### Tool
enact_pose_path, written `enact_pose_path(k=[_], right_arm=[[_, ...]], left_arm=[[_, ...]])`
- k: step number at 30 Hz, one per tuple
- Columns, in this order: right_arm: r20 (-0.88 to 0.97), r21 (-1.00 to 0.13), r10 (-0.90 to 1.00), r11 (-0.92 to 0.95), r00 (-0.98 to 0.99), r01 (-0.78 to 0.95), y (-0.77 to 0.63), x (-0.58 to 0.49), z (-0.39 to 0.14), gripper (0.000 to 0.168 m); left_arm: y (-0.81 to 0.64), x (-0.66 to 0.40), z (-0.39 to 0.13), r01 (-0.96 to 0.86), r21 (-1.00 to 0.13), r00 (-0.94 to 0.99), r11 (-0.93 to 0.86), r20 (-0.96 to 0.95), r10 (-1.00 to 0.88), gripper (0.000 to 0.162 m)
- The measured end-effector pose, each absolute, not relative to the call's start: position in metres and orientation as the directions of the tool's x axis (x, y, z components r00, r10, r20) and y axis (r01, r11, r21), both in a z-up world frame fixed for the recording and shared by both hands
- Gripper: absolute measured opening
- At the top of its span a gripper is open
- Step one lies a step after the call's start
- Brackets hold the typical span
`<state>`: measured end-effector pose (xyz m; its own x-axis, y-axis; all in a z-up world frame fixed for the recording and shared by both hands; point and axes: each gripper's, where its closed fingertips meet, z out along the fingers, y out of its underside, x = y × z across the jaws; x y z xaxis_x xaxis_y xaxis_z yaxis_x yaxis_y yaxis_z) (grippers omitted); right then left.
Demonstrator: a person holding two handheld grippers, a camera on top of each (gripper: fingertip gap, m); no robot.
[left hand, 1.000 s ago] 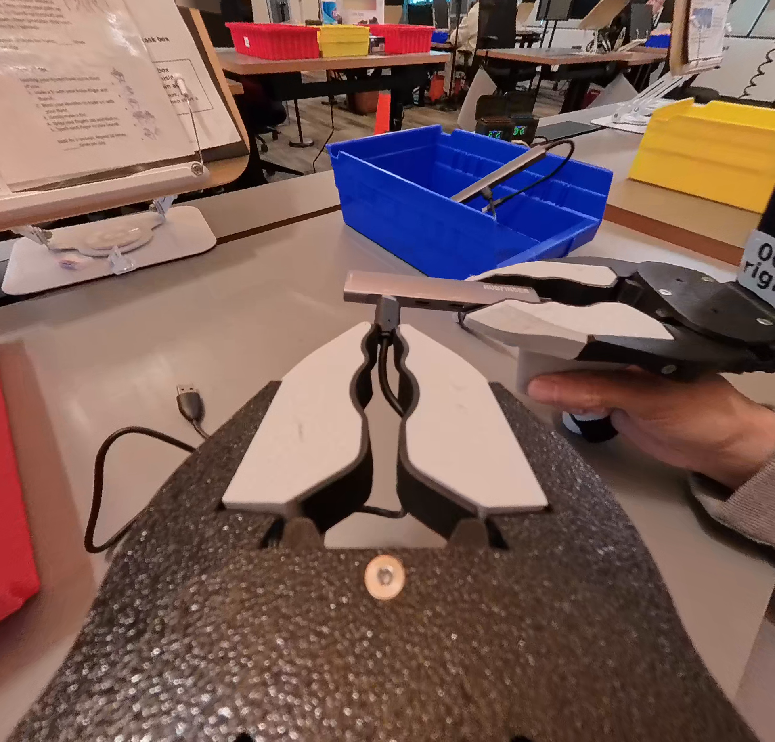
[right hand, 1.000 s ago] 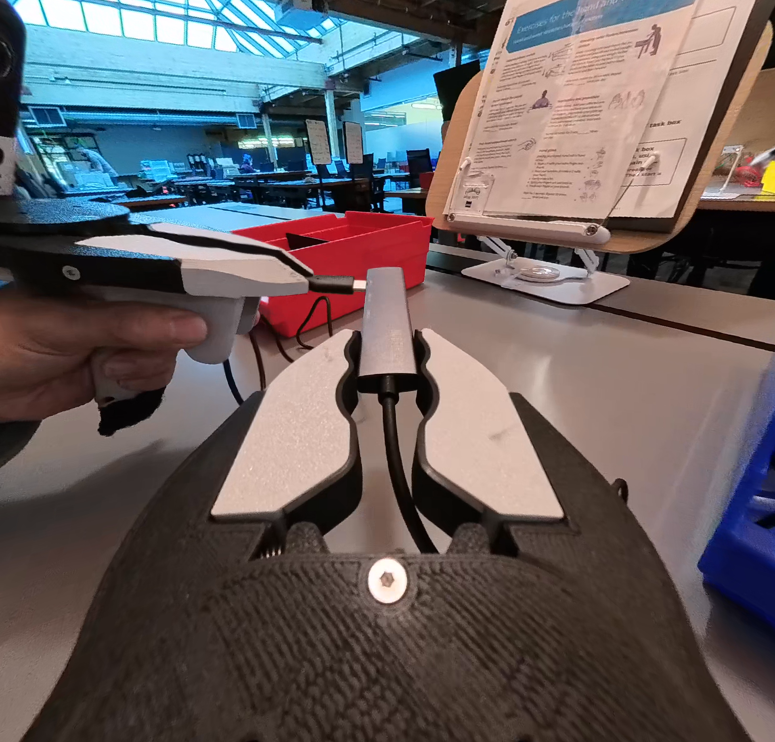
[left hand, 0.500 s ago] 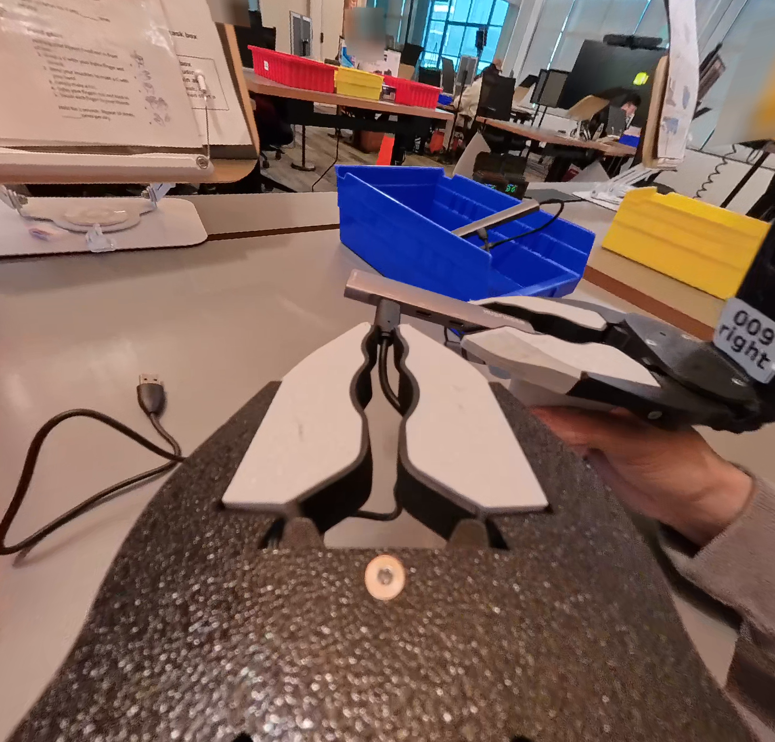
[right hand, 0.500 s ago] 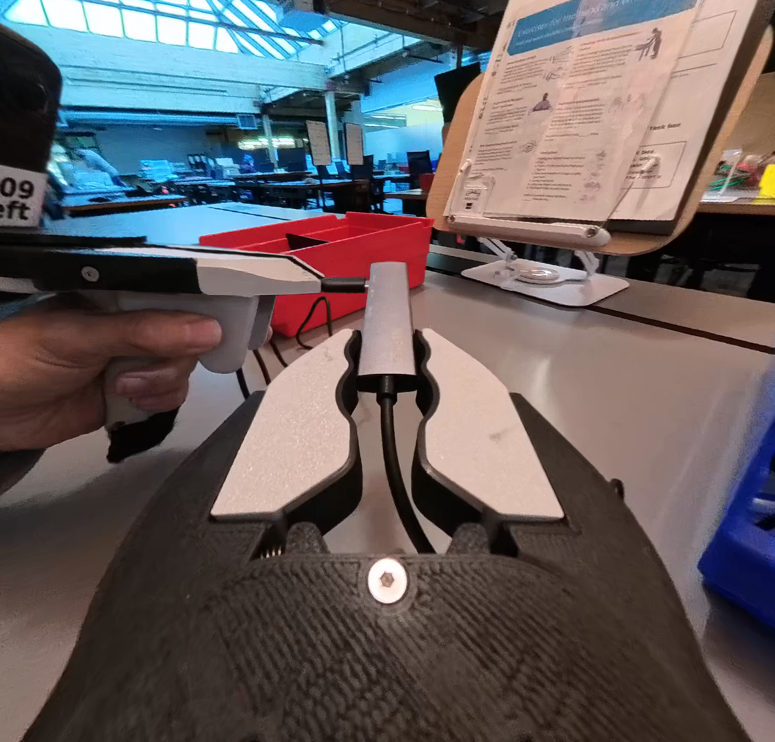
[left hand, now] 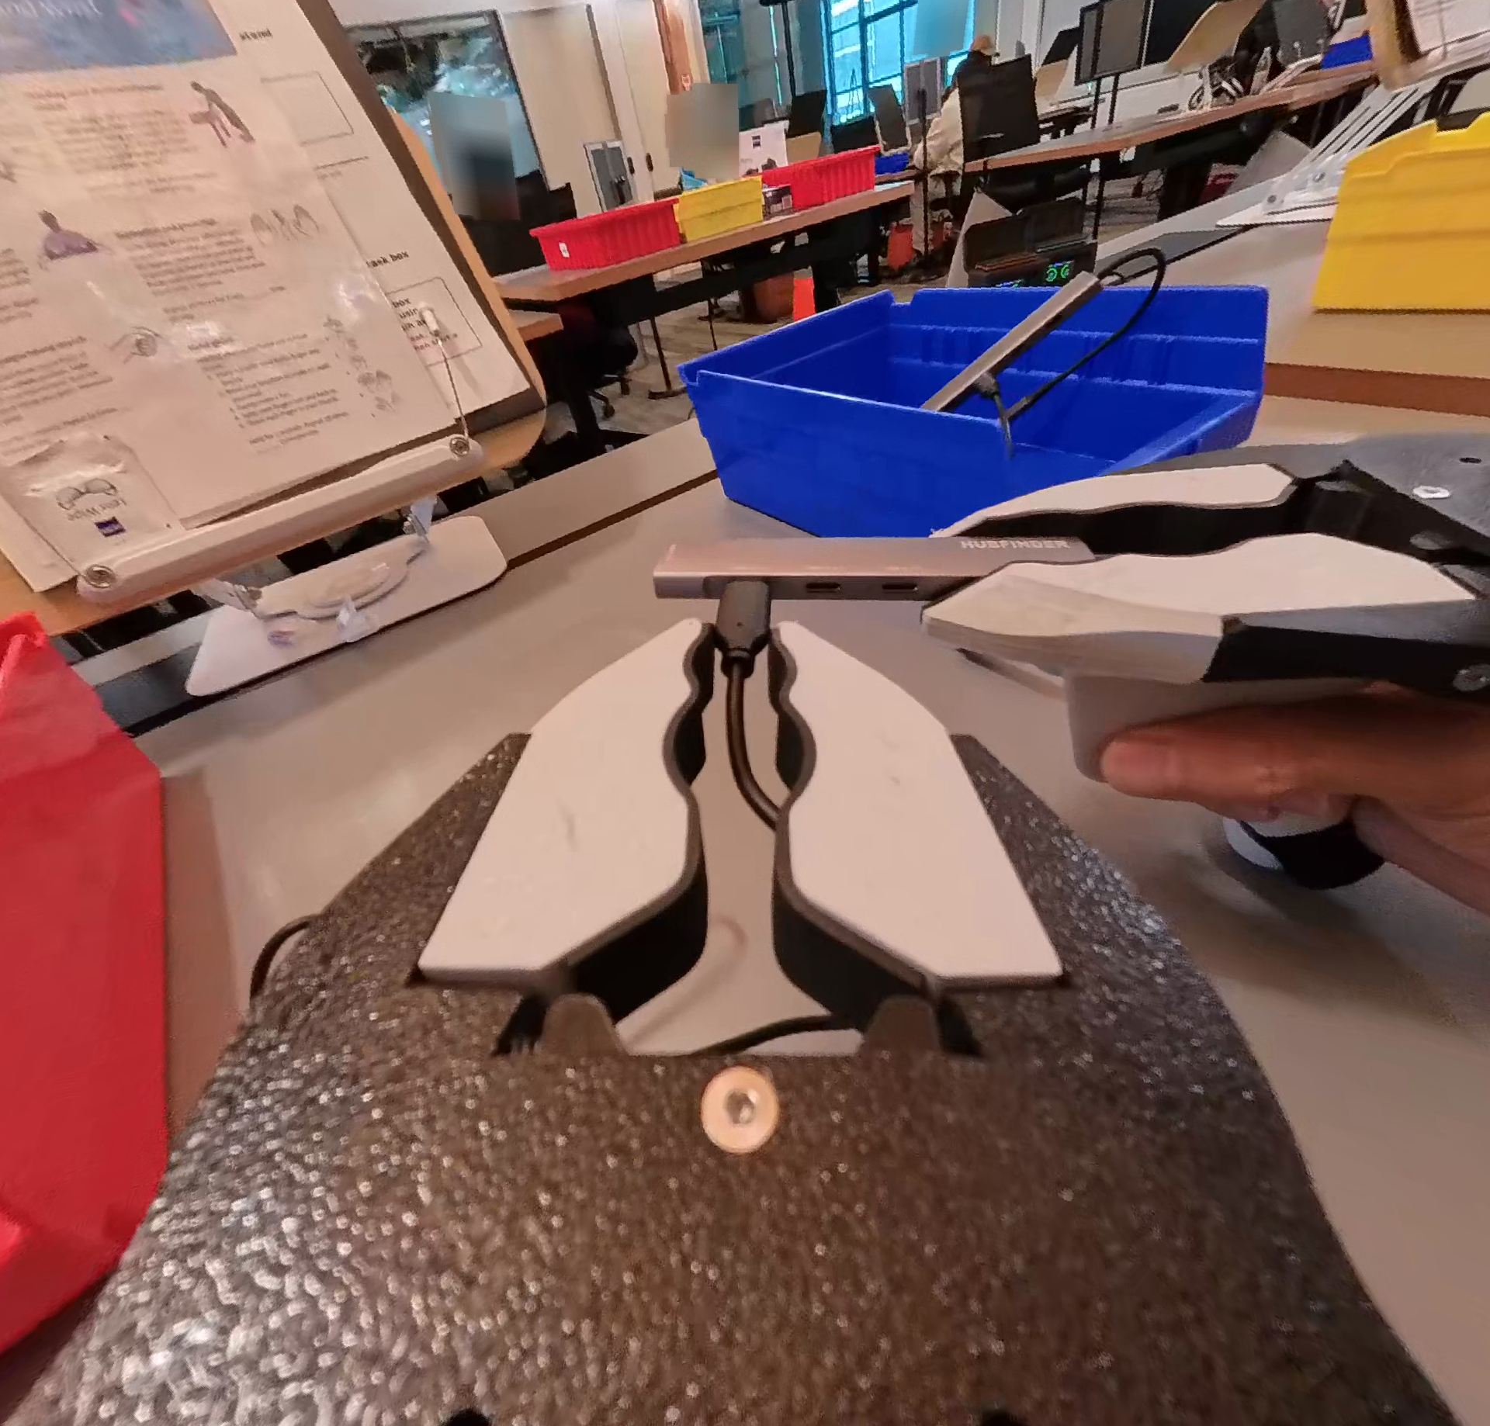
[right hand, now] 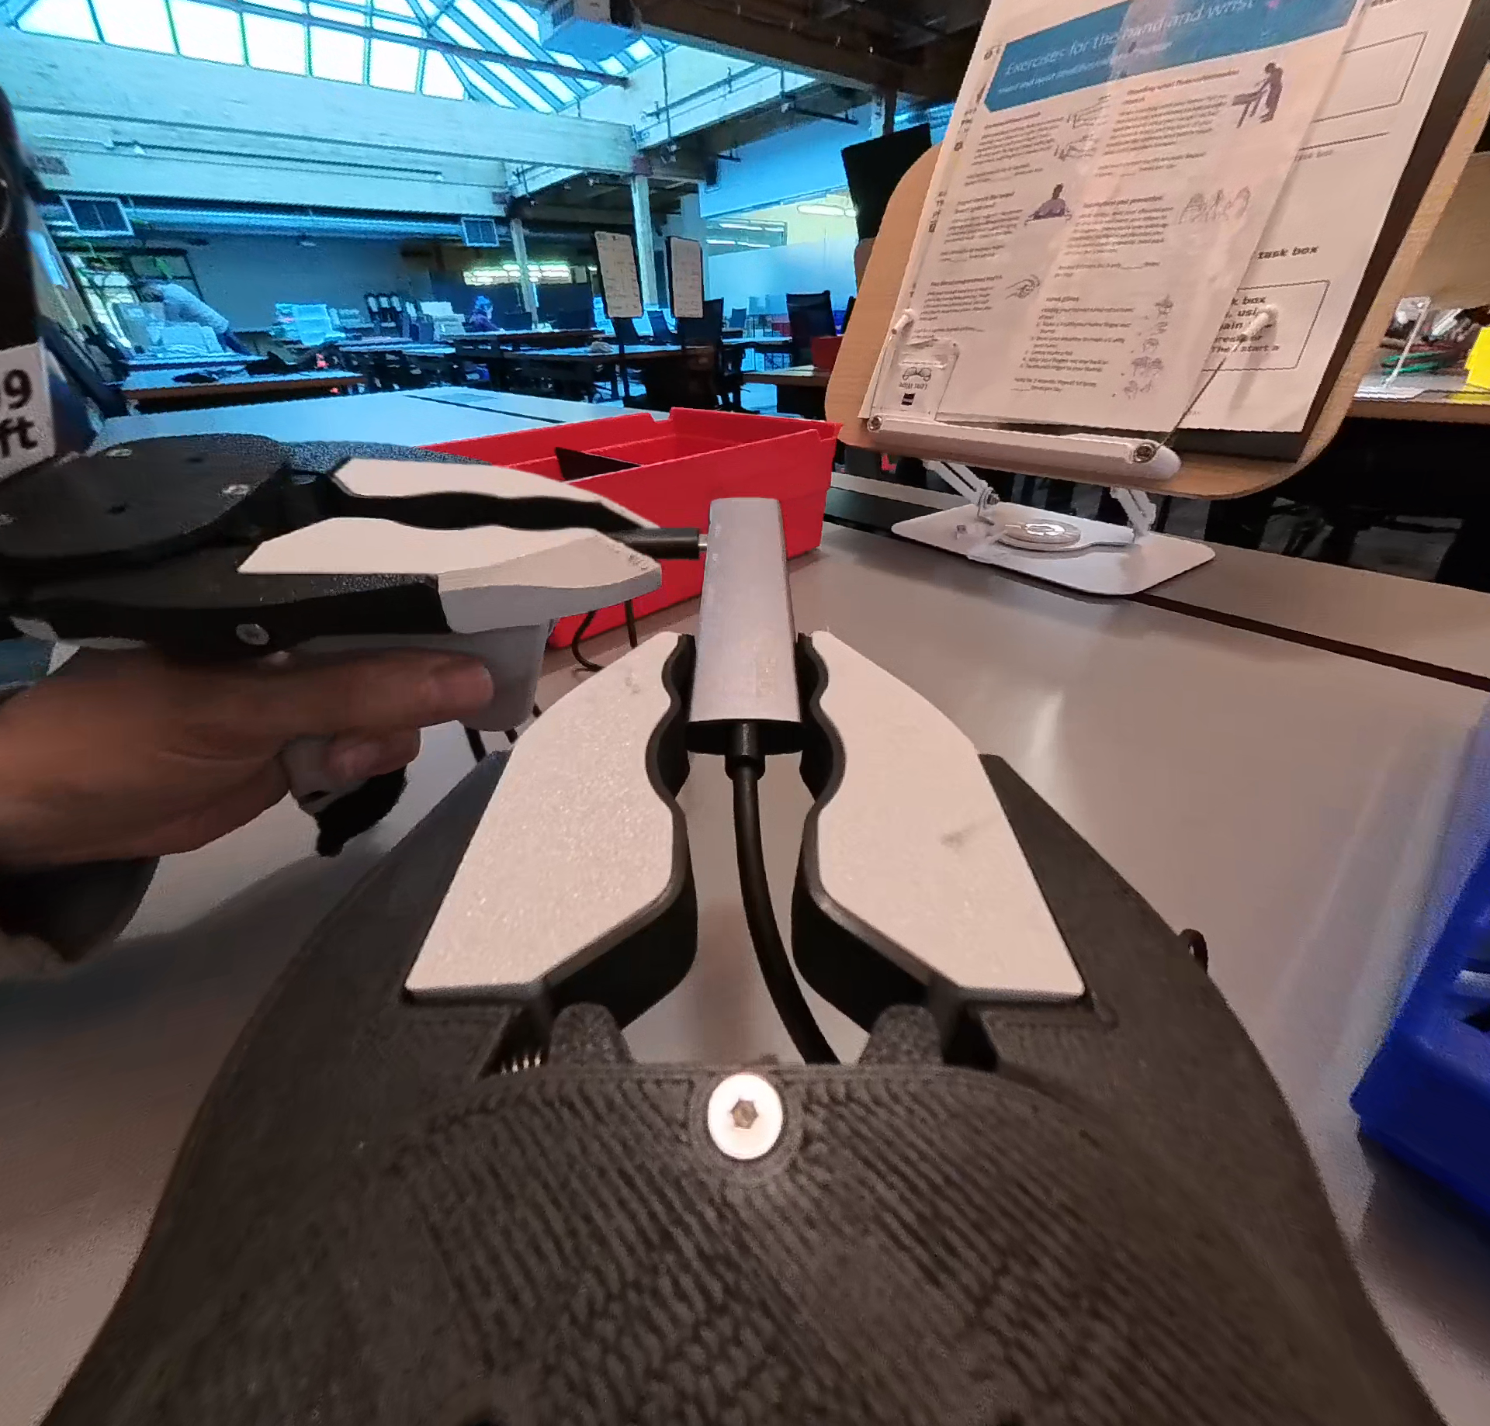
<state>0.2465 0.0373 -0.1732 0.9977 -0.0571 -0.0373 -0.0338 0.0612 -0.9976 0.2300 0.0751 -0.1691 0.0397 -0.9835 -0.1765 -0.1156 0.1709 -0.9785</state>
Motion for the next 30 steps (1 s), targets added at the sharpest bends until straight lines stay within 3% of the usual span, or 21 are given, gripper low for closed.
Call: enact_pose_path(k=[18,21,27,30], right_arm=[[0.021,-1.0,-0.03,0.022,0.999,0.022,0.041,0.238,-0.177,0.025],[0.024,-1.0,-0.033,0.018,0.999,0.025,0.041,0.238,-0.178,0.025],[-0.032,-0.994,-0.058,0.103,0.998,-0.026,0.036,0.245,-0.168,0.025],[-0.044,-0.992,-0.088,0.125,0.995,-0.033,0.035,0.249,-0.166,0.026]], left_arm=[[0.081,0.223,-0.169,-0.253,-0.908,-0.007,0.335,-0.344,-0.939,0.011],[0.081,0.223,-0.172,-0.263,-0.921,-0.007,0.287,-0.296,-0.955,0.011],[0.073,0.225,-0.171,-0.204,-0.979,0.009,0.001,-0.002,-1.0,0.011],[0.071,0.227,-0.171,-0.194,-0.981,0.011,-0.017,0.015,-1.0,0.011]])
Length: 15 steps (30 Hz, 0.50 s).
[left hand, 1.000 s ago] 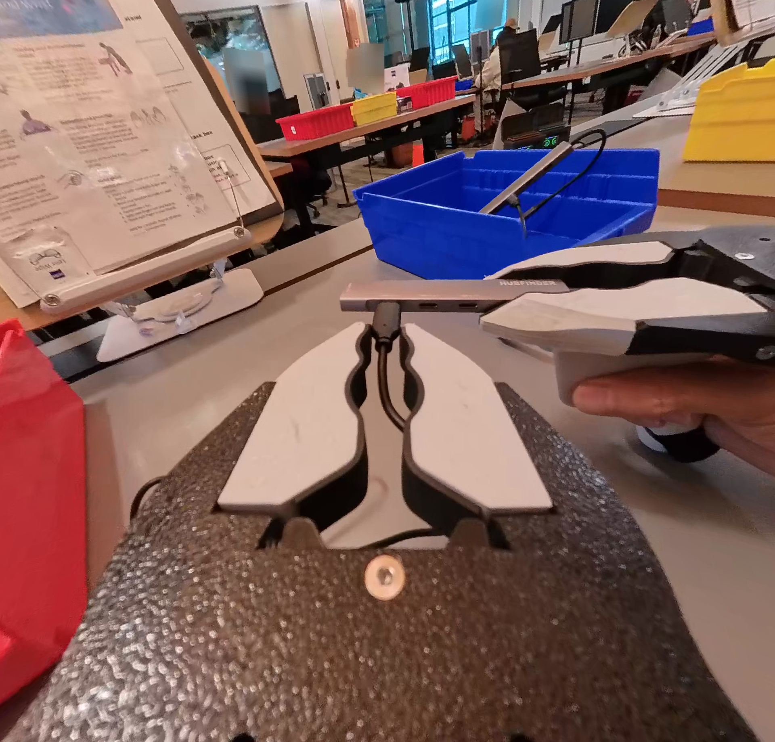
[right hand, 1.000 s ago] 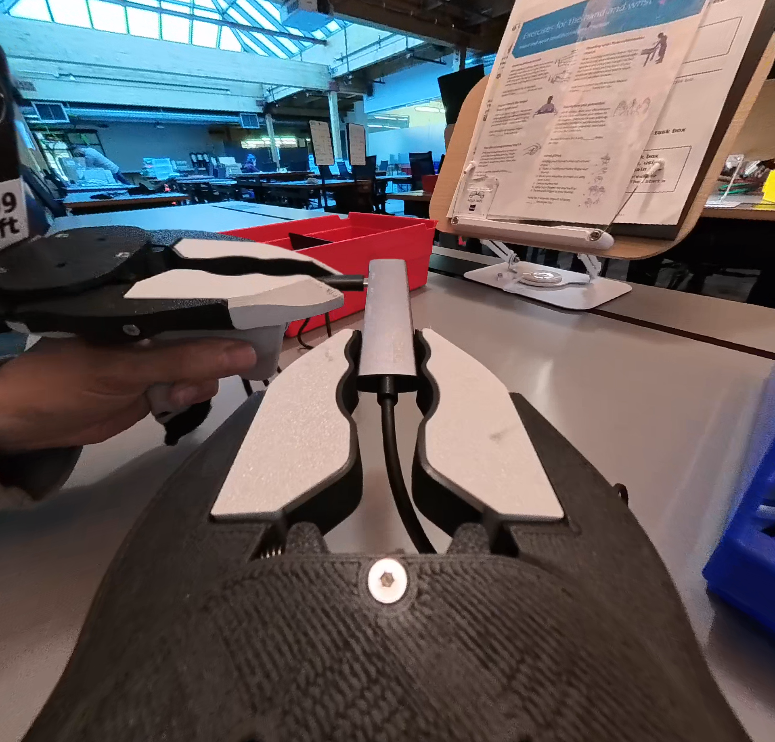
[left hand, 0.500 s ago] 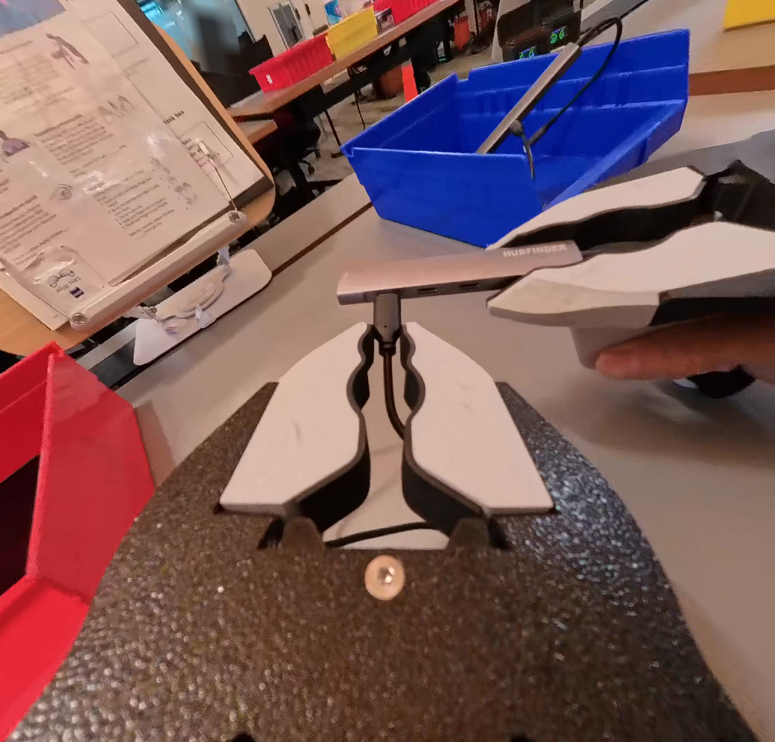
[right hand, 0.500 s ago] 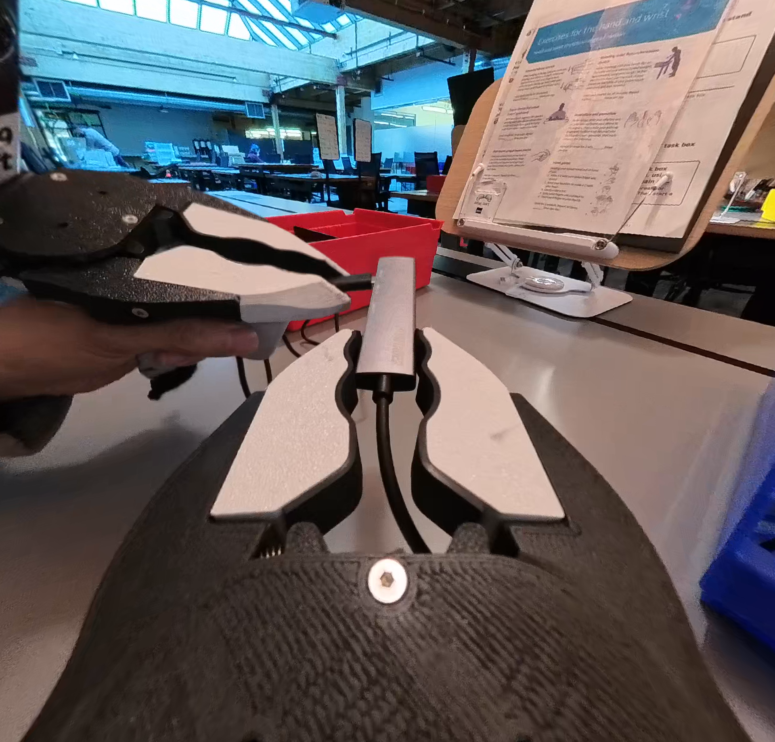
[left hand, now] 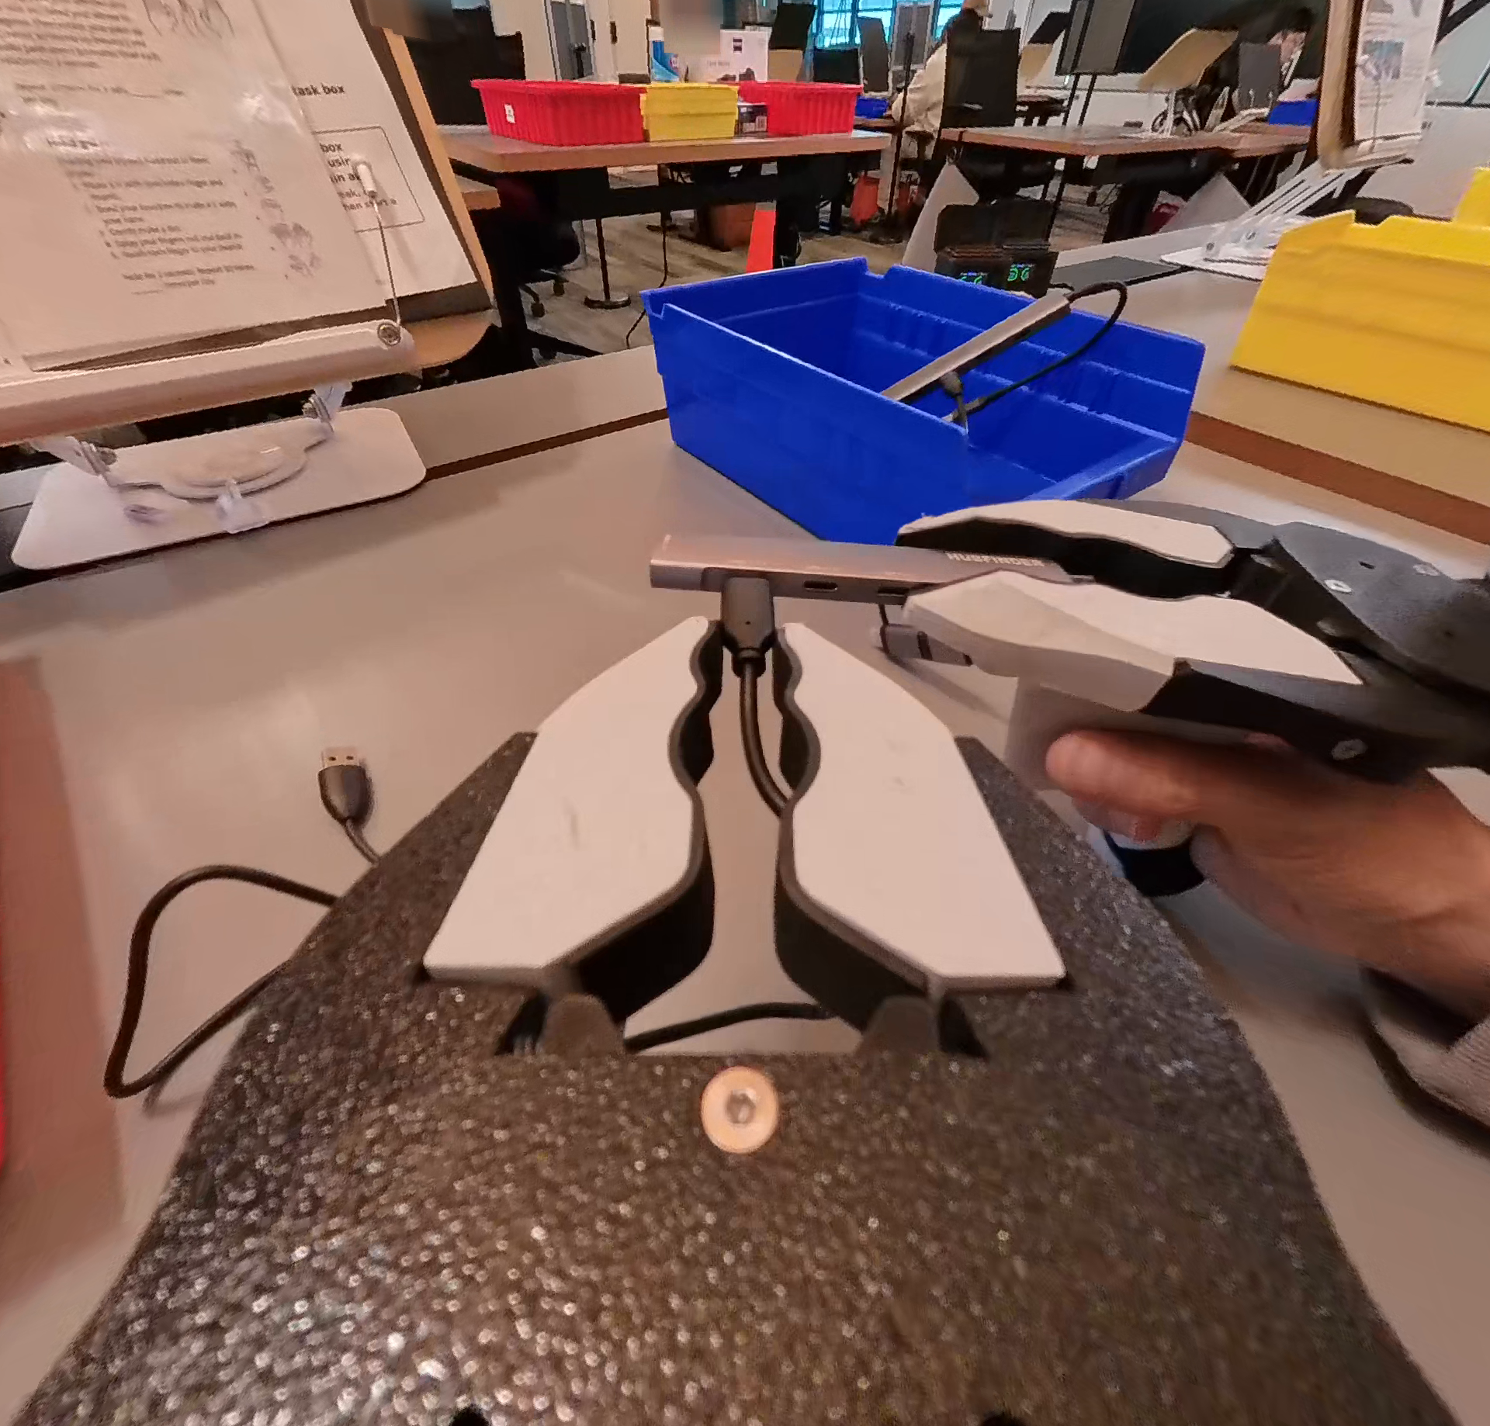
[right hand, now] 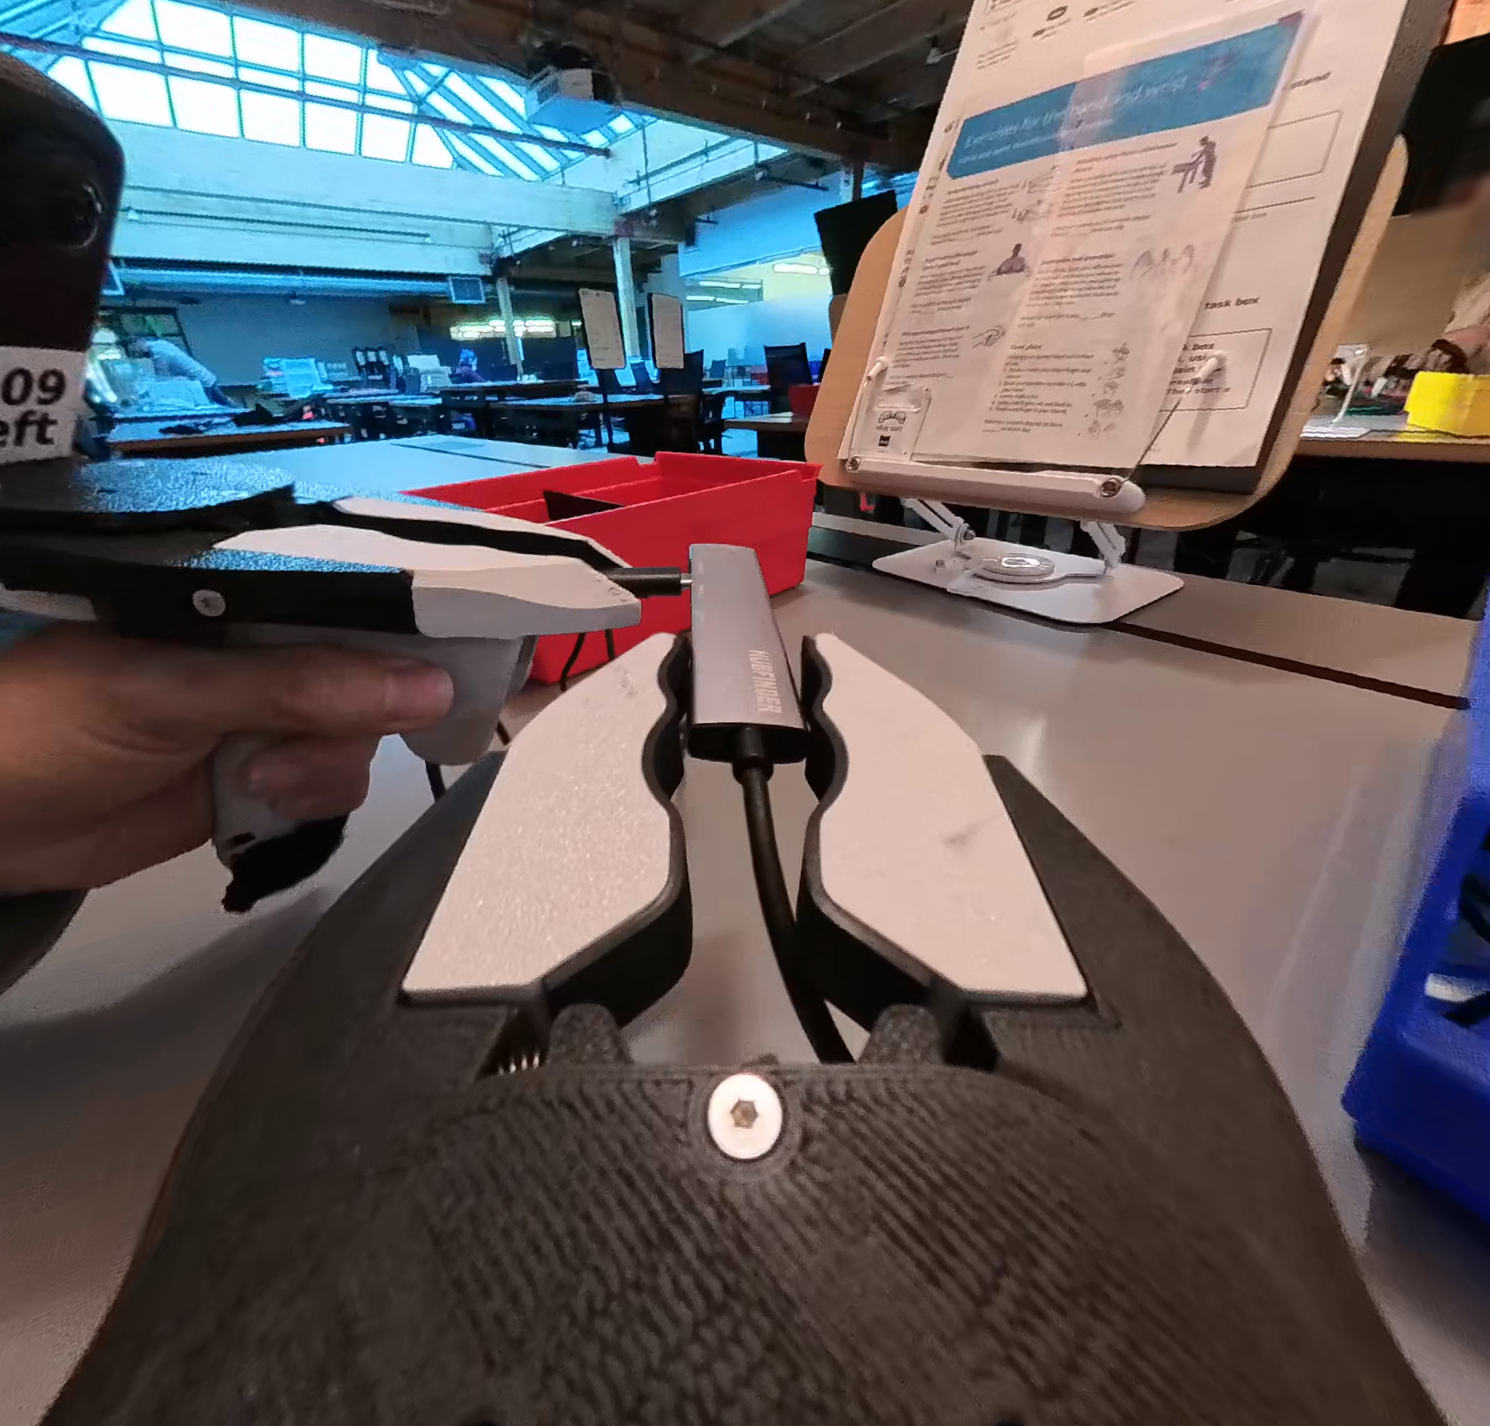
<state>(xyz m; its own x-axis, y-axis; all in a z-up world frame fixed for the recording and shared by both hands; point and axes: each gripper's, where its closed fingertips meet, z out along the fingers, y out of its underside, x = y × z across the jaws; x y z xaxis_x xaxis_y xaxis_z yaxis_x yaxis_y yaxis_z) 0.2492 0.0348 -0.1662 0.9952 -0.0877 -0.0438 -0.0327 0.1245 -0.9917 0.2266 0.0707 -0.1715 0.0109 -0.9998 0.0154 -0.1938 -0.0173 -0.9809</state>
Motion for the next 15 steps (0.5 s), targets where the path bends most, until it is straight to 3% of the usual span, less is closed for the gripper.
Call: enact_pose_path(k=[15], right_arm=[[-0.066,-0.993,-0.058,0.102,0.996,-0.06,0.0389,0.2448,-0.1688,0.026]], left_arm=[[0.0661,0.2296,-0.1672,-0.163,-0.986,0.003,-0.036,0.036,-0.999,0.011]])
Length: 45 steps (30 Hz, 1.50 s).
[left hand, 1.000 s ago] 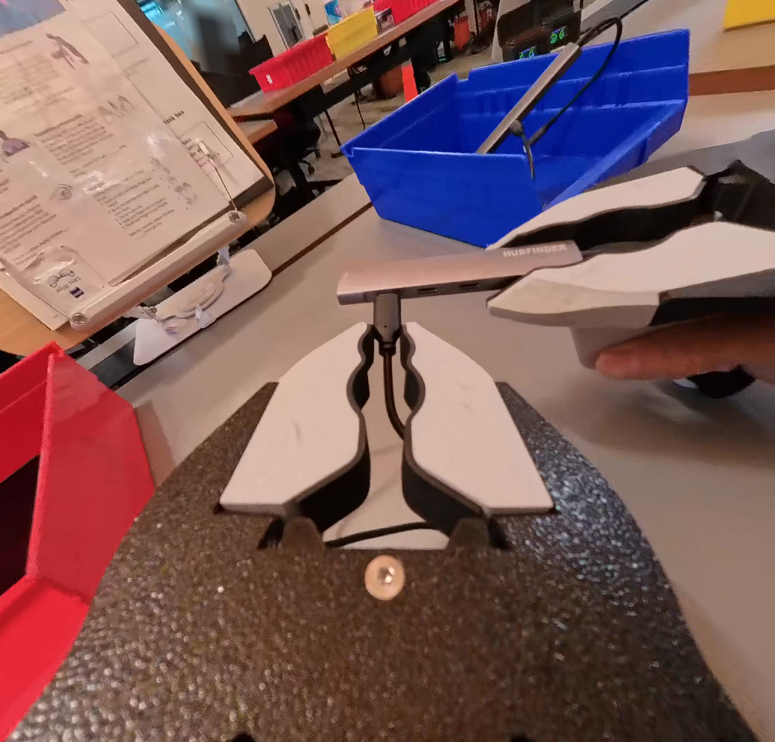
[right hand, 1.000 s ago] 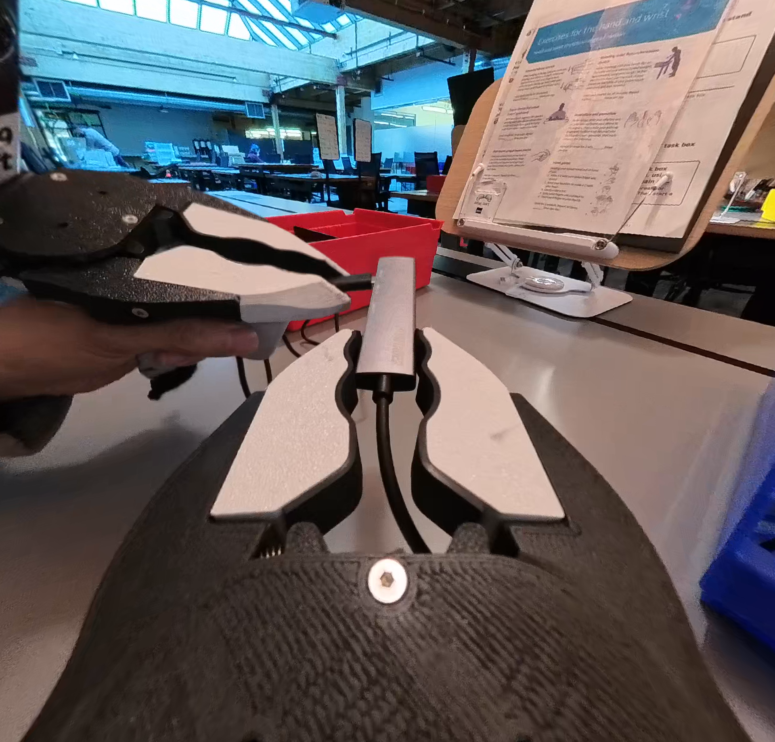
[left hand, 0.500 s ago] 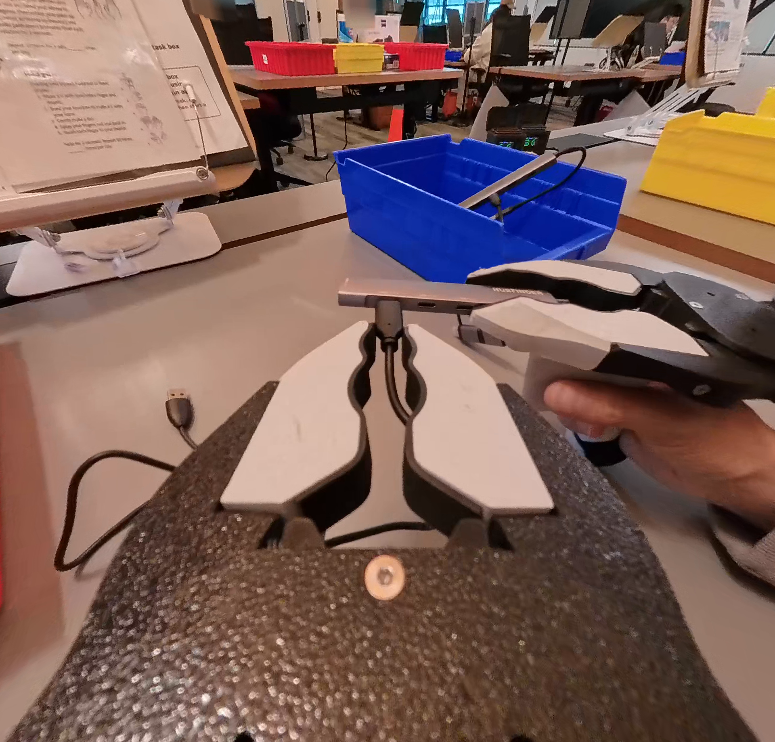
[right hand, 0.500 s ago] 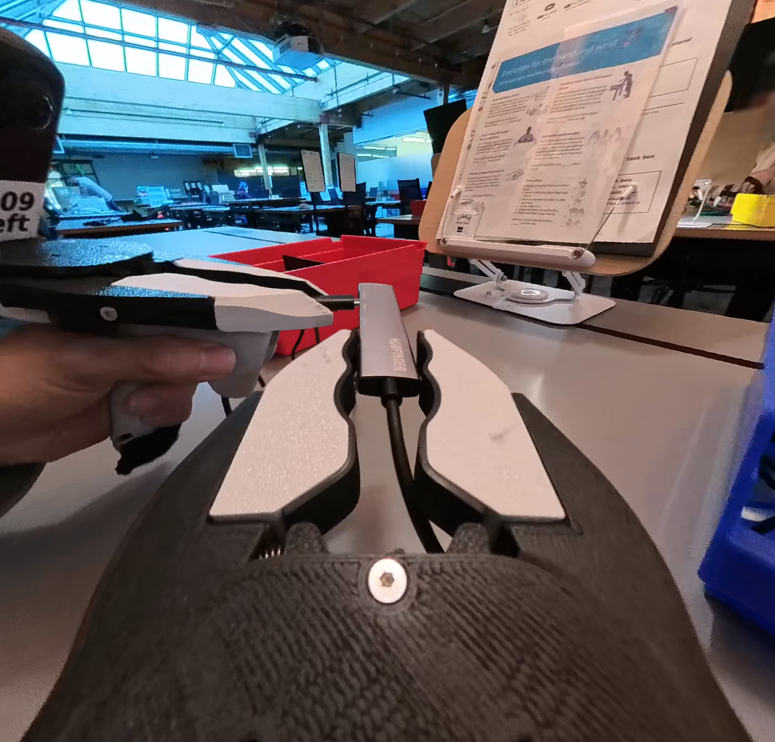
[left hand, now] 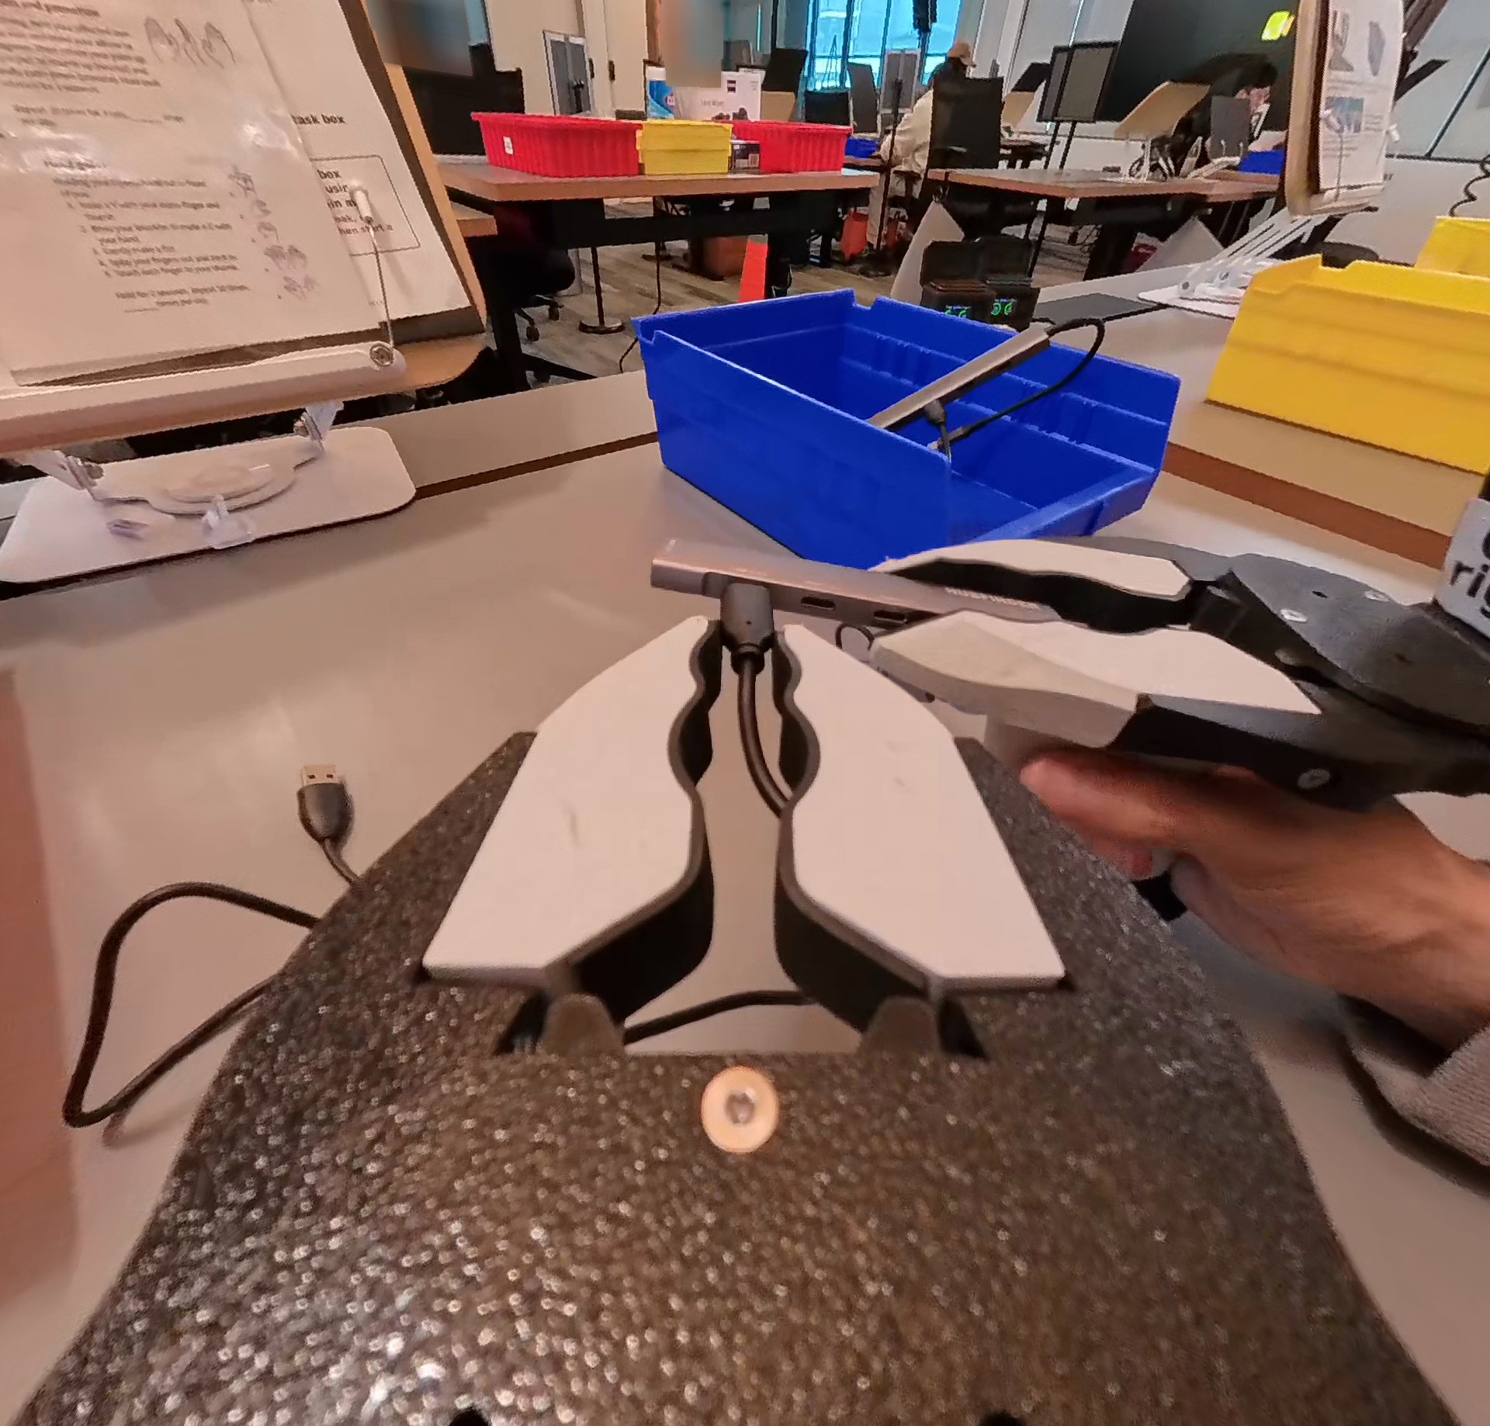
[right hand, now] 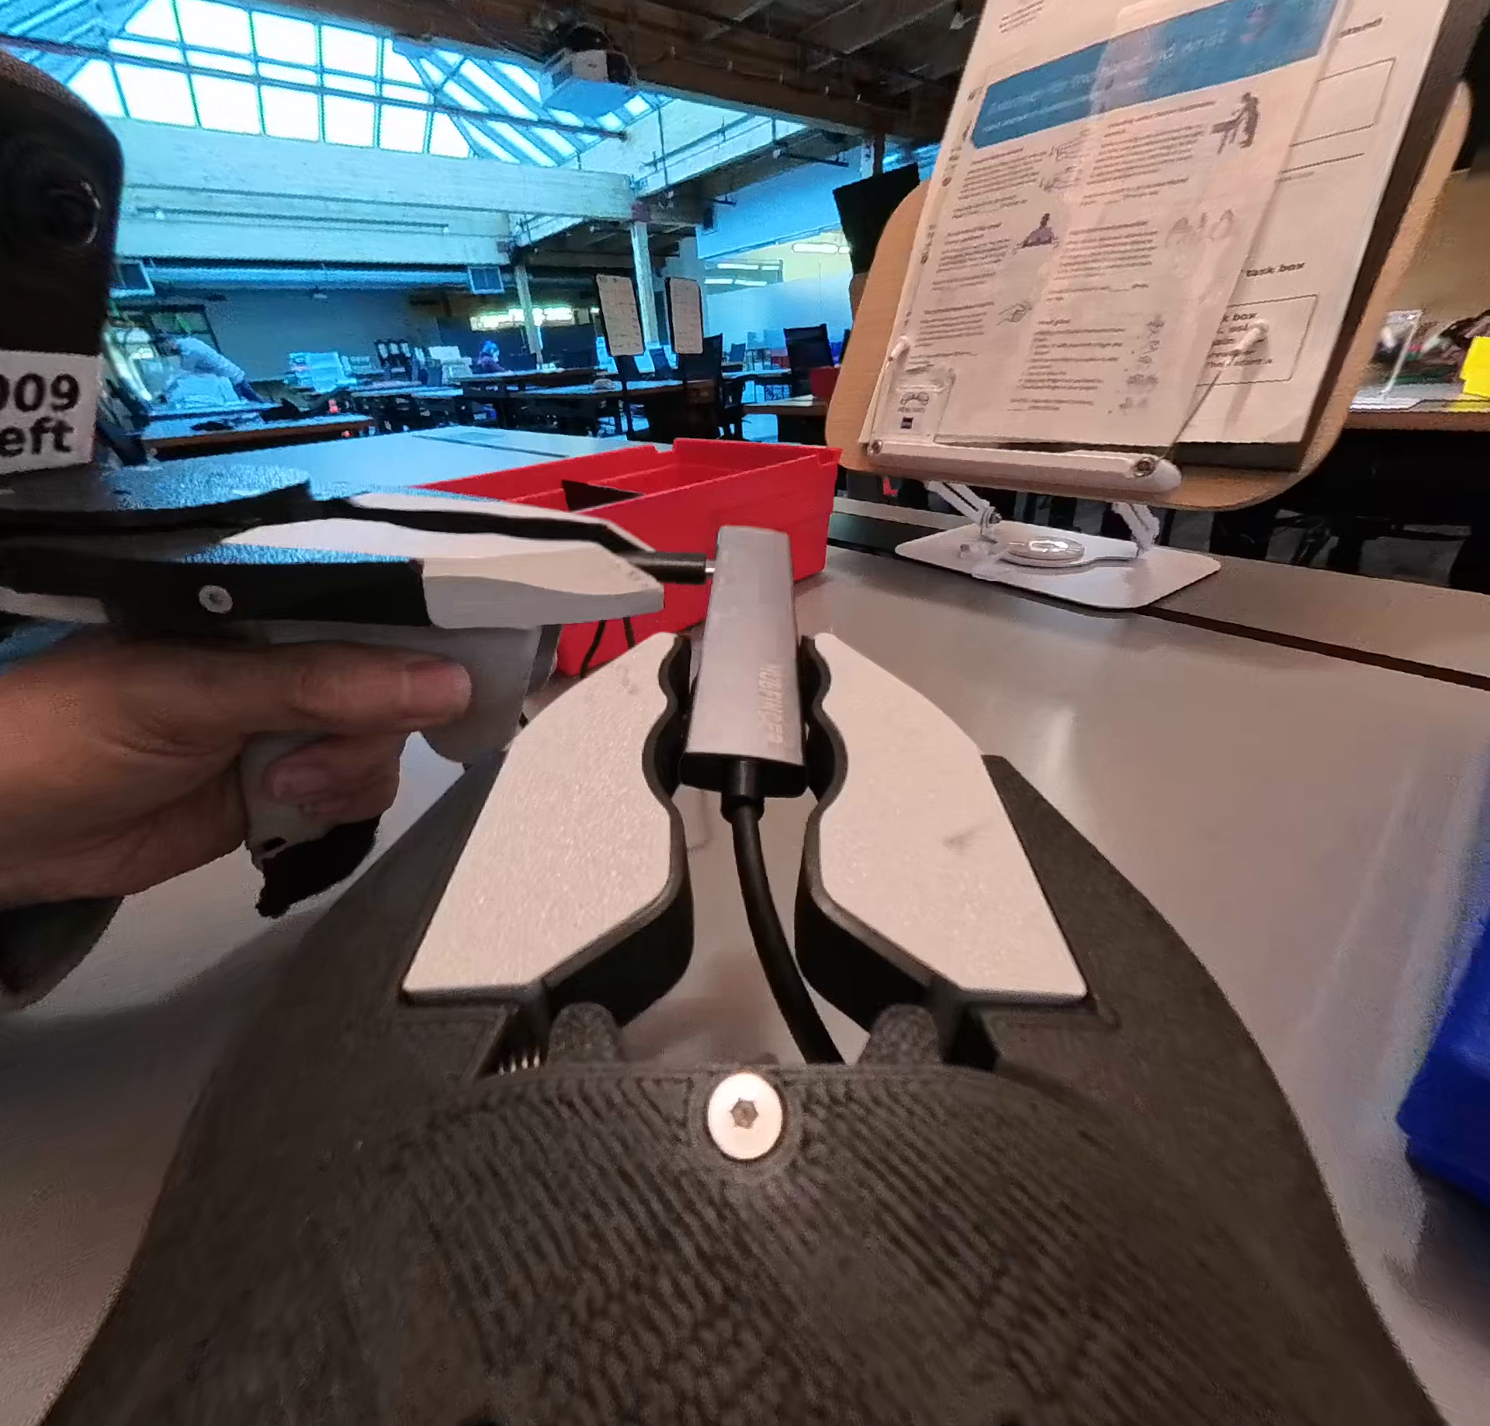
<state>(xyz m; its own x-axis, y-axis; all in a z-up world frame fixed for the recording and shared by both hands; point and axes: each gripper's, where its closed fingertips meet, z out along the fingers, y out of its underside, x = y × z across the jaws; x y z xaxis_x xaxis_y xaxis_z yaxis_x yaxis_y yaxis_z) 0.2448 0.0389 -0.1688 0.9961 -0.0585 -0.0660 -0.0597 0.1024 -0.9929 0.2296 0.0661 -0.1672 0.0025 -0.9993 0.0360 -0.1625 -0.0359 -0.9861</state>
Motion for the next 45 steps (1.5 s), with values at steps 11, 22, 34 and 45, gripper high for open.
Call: enact_pose_path(k=[11,22,34,45], right_arm=[[0.03,-0.998,-0.034,0.051,0.999,0.032,0.038,0.238,-0.174,0.027],[0.097,-0.995,-0.063,0.002,0.993,0.097,0.041,0.234,-0.179,0.028],[0.128,-0.992,-0.055,0.011,0.99,0.129,0.041,0.23,-0.178,0.028],[0.164,-0.985,-0.13,0.035,0.978,0.17,0.04,0.24,-0.174,0.026]], left_arm=[[0.067,0.223,-0.173,-0.222,-0.969,-0.021,0.11,-0.108,-0.994,0.011],[0.072,0.223,-0.175,-0.267,-0.945,-0.022,0.191,-0.192,-0.981,0.011],[0.074,0.224,-0.191,-0.325,-0.93,-0.062,0.171,-0.16,-0.985,0.011],[0.069,0.209,-0.172,-0.182,-0.955,-0.08,0.233,-0.222,-0.972,0.032]])
